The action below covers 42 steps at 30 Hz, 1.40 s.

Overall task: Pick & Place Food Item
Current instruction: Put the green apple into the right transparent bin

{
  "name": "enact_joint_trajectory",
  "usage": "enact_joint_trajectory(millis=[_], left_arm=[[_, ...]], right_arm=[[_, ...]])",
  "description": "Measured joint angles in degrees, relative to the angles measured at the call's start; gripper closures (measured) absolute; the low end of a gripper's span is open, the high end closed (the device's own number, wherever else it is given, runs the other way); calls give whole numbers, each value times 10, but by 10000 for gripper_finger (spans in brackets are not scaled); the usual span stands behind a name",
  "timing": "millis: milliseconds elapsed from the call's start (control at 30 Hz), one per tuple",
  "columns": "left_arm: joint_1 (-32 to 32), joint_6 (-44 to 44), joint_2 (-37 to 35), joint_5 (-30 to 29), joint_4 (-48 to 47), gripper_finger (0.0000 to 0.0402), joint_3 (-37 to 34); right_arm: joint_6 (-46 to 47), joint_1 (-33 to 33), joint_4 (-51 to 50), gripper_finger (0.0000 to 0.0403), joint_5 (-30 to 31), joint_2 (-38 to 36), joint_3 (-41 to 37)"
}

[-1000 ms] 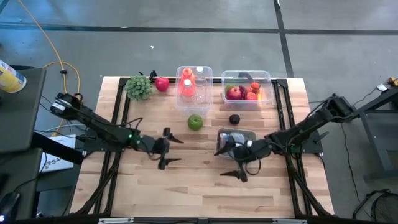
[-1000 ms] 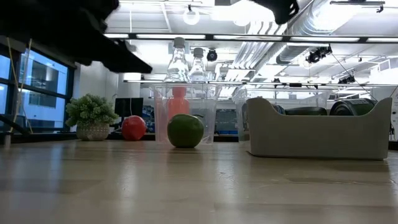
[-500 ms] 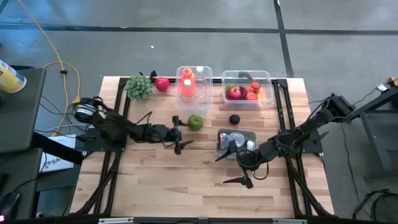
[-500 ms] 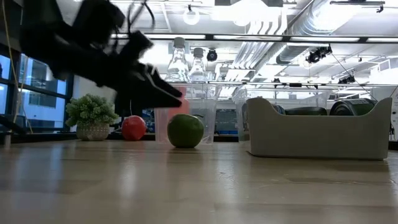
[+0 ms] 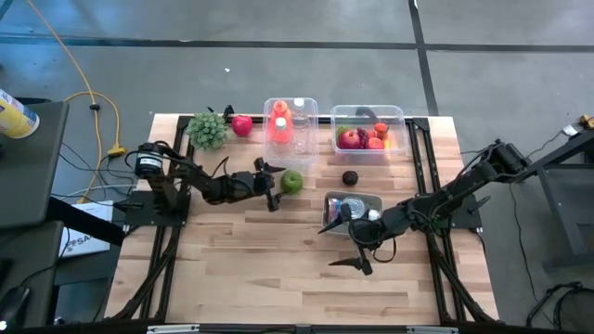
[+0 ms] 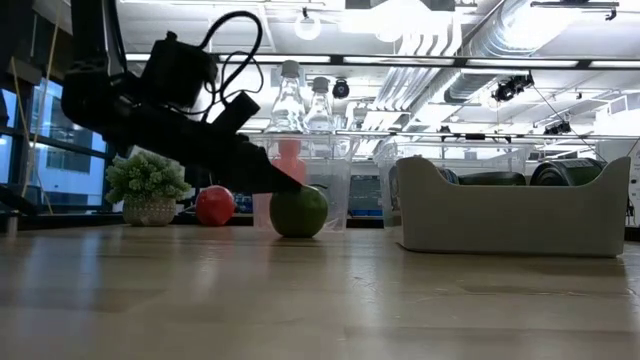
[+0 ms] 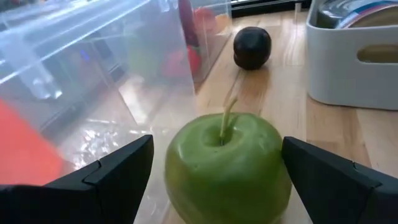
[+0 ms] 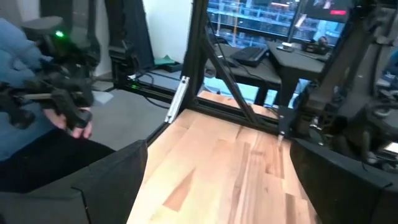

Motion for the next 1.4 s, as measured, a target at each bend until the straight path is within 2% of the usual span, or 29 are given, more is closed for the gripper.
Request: enact_joint_trajectory(millis=[167,367,667,867,1400], left_arm=[[19,-43,11,26,3,57,1],[35,-36,26,85,2,57,9],[33,-57,91,88,22,57,44],[22,-21,93,100,21,57,43],[-20,-5,94,114,12,57,42]], right_arm=[[6,0,3,20,-12,0,0],[30,0,3,20,-11,0,0],[51,0,3,20,-13,0,0],[58,0,3,20,-12,0,0],[112,0,4,20,-32,0,0]])
